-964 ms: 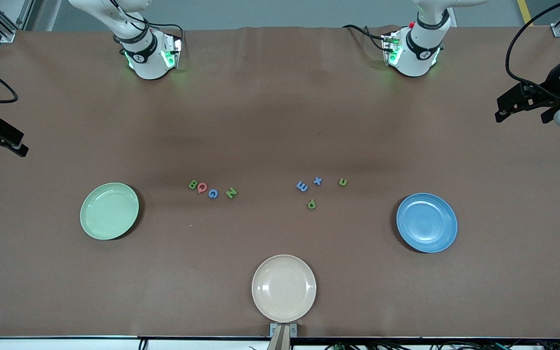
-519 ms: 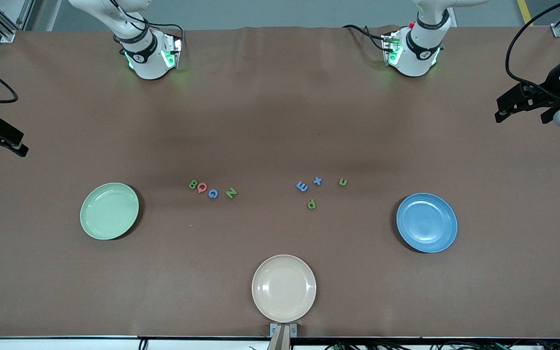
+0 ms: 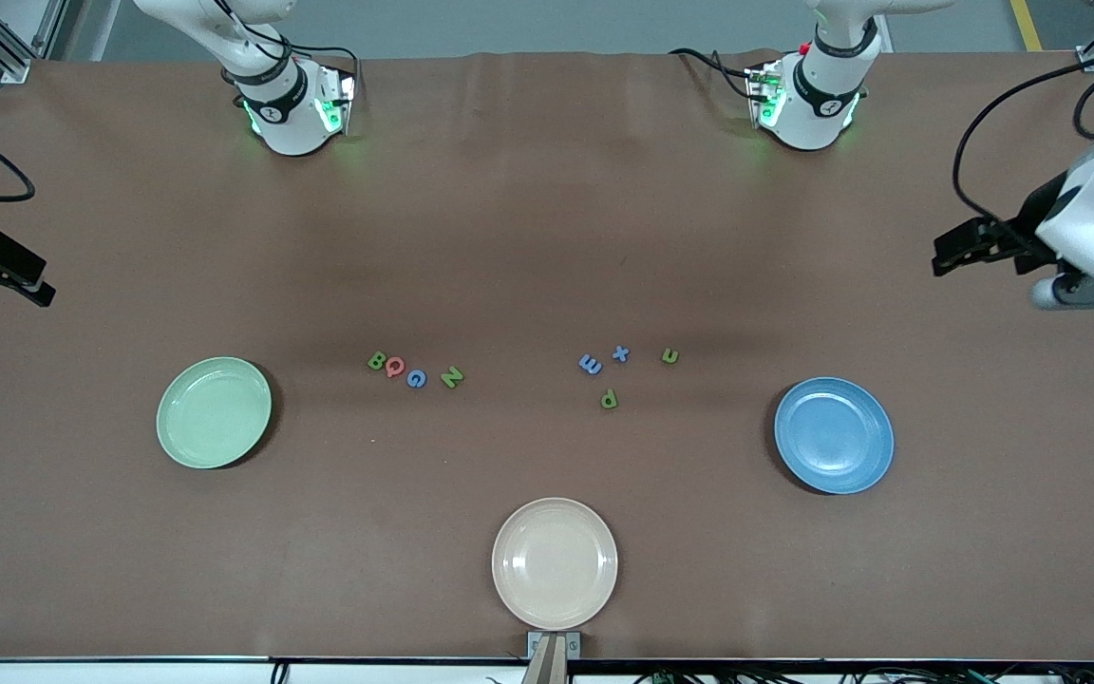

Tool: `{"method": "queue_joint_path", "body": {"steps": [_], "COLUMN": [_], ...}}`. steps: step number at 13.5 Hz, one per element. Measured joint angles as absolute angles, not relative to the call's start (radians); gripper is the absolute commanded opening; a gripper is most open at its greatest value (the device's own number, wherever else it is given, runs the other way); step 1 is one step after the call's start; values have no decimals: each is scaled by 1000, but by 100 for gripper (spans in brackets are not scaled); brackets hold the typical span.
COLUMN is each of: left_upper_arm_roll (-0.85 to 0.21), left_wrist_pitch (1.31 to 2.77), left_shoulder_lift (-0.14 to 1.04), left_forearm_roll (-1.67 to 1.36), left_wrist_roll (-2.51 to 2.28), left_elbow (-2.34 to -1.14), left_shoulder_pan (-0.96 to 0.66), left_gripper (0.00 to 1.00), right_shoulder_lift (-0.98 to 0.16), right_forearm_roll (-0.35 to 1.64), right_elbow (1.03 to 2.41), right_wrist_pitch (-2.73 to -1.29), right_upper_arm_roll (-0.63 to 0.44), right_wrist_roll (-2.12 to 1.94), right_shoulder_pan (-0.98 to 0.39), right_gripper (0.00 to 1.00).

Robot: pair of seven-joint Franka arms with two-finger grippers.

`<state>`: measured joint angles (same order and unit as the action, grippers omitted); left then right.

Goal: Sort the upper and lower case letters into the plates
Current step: 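Move both grippers down toward the scattered foam letters, then grasp the green n with the left gripper while the right gripper grasps green N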

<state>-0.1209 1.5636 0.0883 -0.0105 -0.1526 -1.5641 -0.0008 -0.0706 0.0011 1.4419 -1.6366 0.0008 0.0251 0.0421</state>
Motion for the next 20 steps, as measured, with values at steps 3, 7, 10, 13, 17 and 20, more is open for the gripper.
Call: {"method": "queue_joint_path", "body": {"steps": [3, 7, 10, 13, 17, 20], "left_upper_arm_roll": [-188, -270, -305, -309, -311, -311], "left_wrist_pitch": [1695, 1971, 2122, 2193, 2339, 2434], "left_shoulder_lift": [104, 111, 131, 204, 341, 431], "left_forearm_roll": [-11, -10, 12, 124, 199, 263], "left_wrist_roll": [-292, -508, -681, -1002, -1289, -1478], "left_elbow": [-1676, -1896, -2003, -2031, -2033, -2033], "left_shoulder_pan": [-7, -14, -43, -128, -188, -219], "left_gripper": [100, 100, 100, 94, 83, 79], "right_shoulder_lift": [-84, -161, -202, -231, -335, -405], "right_forearm_roll": [2, 4, 75, 112, 101, 23], "right_elbow": [1445, 1494, 1586, 1701, 1758, 1793], "right_wrist_pitch": [-1600, -1611, -1702, -1818, -2031, -2198], "right_upper_arm_roll": [11, 25, 28, 30, 30, 29], "right_wrist_roll": [23, 31, 35, 35, 37, 37], "right_shoulder_pan": [29, -70, -150, -252, -443, -532], "right_gripper": [100, 100, 100, 100, 100, 100]}}
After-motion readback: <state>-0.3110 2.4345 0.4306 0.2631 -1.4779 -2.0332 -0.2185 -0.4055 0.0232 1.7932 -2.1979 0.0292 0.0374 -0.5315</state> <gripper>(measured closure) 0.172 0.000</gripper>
